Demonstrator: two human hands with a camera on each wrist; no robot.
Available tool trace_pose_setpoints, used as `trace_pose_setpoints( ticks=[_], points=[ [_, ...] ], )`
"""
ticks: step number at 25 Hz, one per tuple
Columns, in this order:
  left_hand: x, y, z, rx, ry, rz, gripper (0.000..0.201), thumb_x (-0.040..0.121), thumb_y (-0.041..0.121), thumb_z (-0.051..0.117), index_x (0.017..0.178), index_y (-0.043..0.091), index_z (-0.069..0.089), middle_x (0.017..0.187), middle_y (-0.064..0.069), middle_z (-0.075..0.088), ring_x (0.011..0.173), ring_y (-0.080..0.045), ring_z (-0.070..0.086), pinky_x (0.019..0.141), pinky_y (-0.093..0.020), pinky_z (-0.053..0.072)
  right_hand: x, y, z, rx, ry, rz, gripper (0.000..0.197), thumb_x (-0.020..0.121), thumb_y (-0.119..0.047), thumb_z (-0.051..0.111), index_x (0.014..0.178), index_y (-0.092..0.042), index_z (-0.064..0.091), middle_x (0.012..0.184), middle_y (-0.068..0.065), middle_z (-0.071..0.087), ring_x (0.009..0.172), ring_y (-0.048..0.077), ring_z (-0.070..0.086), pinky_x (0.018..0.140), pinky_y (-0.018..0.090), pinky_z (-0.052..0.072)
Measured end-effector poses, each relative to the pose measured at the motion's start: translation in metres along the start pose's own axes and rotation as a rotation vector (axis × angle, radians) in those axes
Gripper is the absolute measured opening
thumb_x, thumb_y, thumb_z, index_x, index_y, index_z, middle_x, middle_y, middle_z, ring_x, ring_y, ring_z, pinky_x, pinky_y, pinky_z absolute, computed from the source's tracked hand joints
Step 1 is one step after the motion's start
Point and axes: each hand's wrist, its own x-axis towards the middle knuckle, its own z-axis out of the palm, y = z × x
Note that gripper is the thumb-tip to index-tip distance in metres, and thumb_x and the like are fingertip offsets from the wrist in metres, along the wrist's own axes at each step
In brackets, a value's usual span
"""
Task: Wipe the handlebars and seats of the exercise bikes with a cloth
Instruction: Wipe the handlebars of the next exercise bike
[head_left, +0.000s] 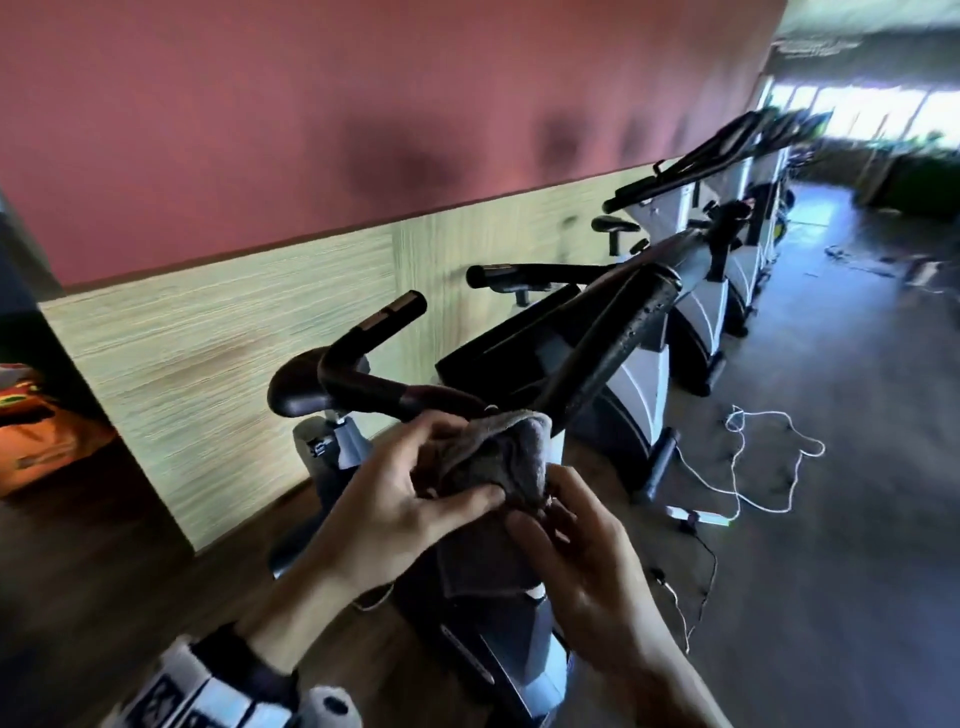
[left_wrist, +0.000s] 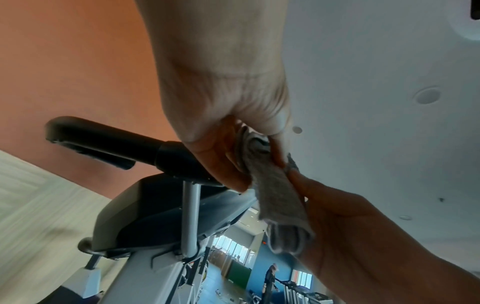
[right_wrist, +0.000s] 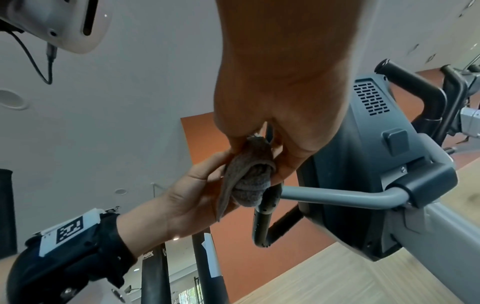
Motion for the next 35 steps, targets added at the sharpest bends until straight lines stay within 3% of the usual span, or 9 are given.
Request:
trace_pose_setpoints(
  ticks=[5, 11, 15, 19, 23, 26, 29, 32, 35],
  points=[
    [0.006, 0.008, 0.025, 0.012, 0.203, 0.167, 0.026, 0.090, 0.010, 0.075, 0.112, 0.021, 0.067, 0.103, 0.013, 0.074, 0.100, -0.002, 0.069, 0.082, -0.010, 0.049, 0.009, -0.017, 0.001, -0.056, 0.103, -0.064, 0.021, 0.096, -0.018, 0.067, 0.116, -0.024, 0.064, 0.105, 0.000, 0.072, 0.099, 0.024, 0.069, 0.087, 0.056, 0.055],
    [0.021, 0.020, 0.039, 0.327, 0.154, 0.198, 0.043, 0.083, 0.064, 0.057, 0.119, 0.041, 0.058, 0.114, 0.018, 0.062, 0.113, 0.006, 0.056, 0.087, -0.003, 0.038, 0.017, -0.028, 0.002, -0.085, 0.001, -0.186, 0.042, 0.085, 0.017, 0.050, 0.119, -0.006, 0.060, 0.113, 0.008, 0.060, 0.108, 0.024, 0.061, 0.090, 0.046, 0.056],
    [0.051, 0.038, 0.041, 0.207, 0.251, 0.341, 0.012, 0.103, 0.032, 0.056, 0.102, 0.020, 0.060, 0.081, 0.001, 0.065, 0.072, -0.010, 0.062, 0.066, -0.020, 0.046, 0.026, -0.048, -0.023, -0.209, -0.098, -0.261, 0.055, 0.090, 0.011, 0.055, 0.142, -0.008, 0.053, 0.124, 0.005, 0.063, 0.116, 0.022, 0.063, 0.101, 0.042, 0.052],
    [0.098, 0.057, 0.048, 0.062, 0.295, 0.280, 0.024, 0.109, 0.030, 0.046, 0.099, 0.008, 0.052, 0.051, -0.006, 0.052, 0.036, -0.019, 0.050, 0.041, -0.028, 0.038, 0.054, -0.082, -0.066, -0.476, 0.256, -0.440, 0.035, 0.091, -0.003, 0.054, 0.123, -0.009, 0.067, 0.110, 0.002, 0.066, 0.102, 0.014, 0.063, 0.089, 0.021, 0.047],
    [0.139, 0.065, 0.094, 0.211, 0.127, 0.269, 0.051, 0.110, 0.043, 0.026, 0.123, 0.010, 0.062, 0.115, -0.005, 0.070, 0.109, -0.027, 0.064, 0.088, -0.026, 0.048, 0.114, -0.109, -0.088, -0.602, 0.327, -0.269, 0.042, 0.101, -0.030, 0.043, 0.133, -0.010, 0.061, 0.128, 0.002, 0.061, 0.118, 0.014, 0.054, 0.107, 0.026, 0.041],
    [0.138, 0.054, 0.099, 0.249, 0.098, 0.406, 0.044, 0.106, 0.041, 0.030, 0.122, 0.017, 0.062, 0.109, -0.002, 0.073, 0.103, -0.024, 0.069, 0.088, -0.044, 0.055, 0.127, -0.111, -0.077, -0.579, 0.194, -0.083, 0.047, 0.112, -0.035, 0.034, 0.140, -0.004, 0.055, 0.143, 0.007, 0.057, 0.128, 0.010, 0.048, 0.105, 0.005, 0.030],
    [0.122, 0.024, 0.080, 0.280, -0.020, 0.412, 0.044, 0.106, 0.045, 0.030, 0.142, 0.029, 0.049, 0.127, 0.006, 0.068, 0.116, -0.015, 0.065, 0.096, -0.044, 0.054, 0.125, -0.107, -0.068, -0.617, 0.204, -0.064, 0.056, 0.112, -0.041, 0.027, 0.158, -0.010, 0.034, 0.166, 0.001, 0.030, 0.155, 0.009, 0.017, 0.127, 0.026, 0.010],
    [0.115, 0.010, 0.073, 0.521, -0.042, 0.401, 0.067, 0.101, 0.059, 0.025, 0.157, 0.024, 0.028, 0.148, -0.001, 0.052, 0.132, -0.019, 0.053, 0.103, -0.043, 0.049, 0.122, -0.111, -0.070, -0.468, 0.213, -0.012, 0.061, 0.110, -0.050, 0.023, 0.161, -0.018, 0.027, 0.169, -0.006, 0.023, 0.155, 0.003, 0.012, 0.129, 0.033, 0.008],
    [0.133, 0.023, 0.083, 0.432, -0.030, 0.522, 0.068, 0.100, 0.053, 0.035, 0.153, 0.010, 0.034, 0.145, -0.005, 0.048, 0.132, -0.020, 0.051, 0.104, -0.044, 0.048, 0.125, -0.110, -0.071, -0.365, 0.214, 0.015, 0.085, 0.096, -0.075, 0.020, 0.162, -0.022, 0.027, 0.168, -0.007, 0.024, 0.154, 0.002, 0.015, 0.129, 0.036, 0.010]
  ],
)
